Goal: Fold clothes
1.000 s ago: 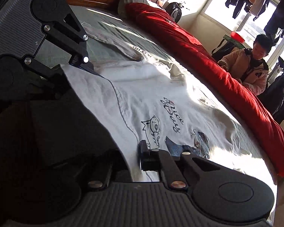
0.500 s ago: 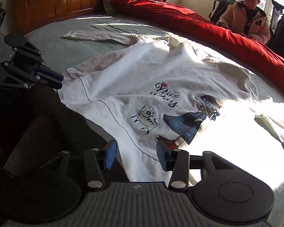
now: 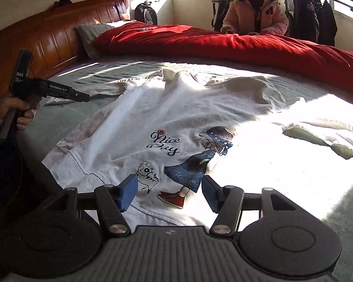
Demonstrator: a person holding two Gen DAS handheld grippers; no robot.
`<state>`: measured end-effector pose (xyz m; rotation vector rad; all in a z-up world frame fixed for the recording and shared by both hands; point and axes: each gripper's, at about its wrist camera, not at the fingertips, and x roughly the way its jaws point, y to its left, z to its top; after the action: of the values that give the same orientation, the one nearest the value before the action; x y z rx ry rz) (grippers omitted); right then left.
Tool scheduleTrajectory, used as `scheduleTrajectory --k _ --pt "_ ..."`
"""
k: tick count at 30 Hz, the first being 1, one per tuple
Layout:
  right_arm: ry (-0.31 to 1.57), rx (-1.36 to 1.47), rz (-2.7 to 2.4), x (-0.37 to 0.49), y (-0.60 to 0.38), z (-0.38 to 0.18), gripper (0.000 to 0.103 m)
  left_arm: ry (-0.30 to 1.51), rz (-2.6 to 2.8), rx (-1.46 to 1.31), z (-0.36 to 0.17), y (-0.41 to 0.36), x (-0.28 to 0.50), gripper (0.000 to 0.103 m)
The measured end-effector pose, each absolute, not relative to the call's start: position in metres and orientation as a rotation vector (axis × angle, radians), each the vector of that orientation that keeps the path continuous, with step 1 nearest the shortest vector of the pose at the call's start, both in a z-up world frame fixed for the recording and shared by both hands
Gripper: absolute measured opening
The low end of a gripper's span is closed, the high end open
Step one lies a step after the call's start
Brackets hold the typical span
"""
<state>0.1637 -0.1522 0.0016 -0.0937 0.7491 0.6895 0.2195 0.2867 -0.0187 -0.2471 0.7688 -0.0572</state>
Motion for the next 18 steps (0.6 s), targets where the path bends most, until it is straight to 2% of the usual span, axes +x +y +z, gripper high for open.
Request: scheduleTrajectory --k 2,10,11,12,14,18 --pt "0.758 -0.073 0.667 0.172 -0.154 -0.003 0.066 0.774 -0.035 -0.265 -0.030 0.291 0.245 0.033" --pt "0.802 -0.006 0.612 0.202 -0.163 -0.024 0.066 0.816 -0.026 -0.350 -0.068 0.299 0.295 0.033" --pt "0.805 0.001 0.607 0.206 -0.165 -0.027 0.066 0.820 -0.034 -0.323 -0.071 0.295 0.296 0.030" --pt "0.808 0.008 0.604 0.209 -0.166 -0.028 0.066 0.814 -0.029 -0.304 -0.071 0.293 0.295 0.017" --pt "0.811 0.019 0.595 0.214 -0.168 -0.032 0.066 0.803 -0.019 -0.265 -0.070 0.288 0.293 0.000" --pt "0.818 0.035 0.591 0.221 -0.170 -0.037 0.066 0.745 0.049 -0.193 -0.054 0.296 0.290 0.000"
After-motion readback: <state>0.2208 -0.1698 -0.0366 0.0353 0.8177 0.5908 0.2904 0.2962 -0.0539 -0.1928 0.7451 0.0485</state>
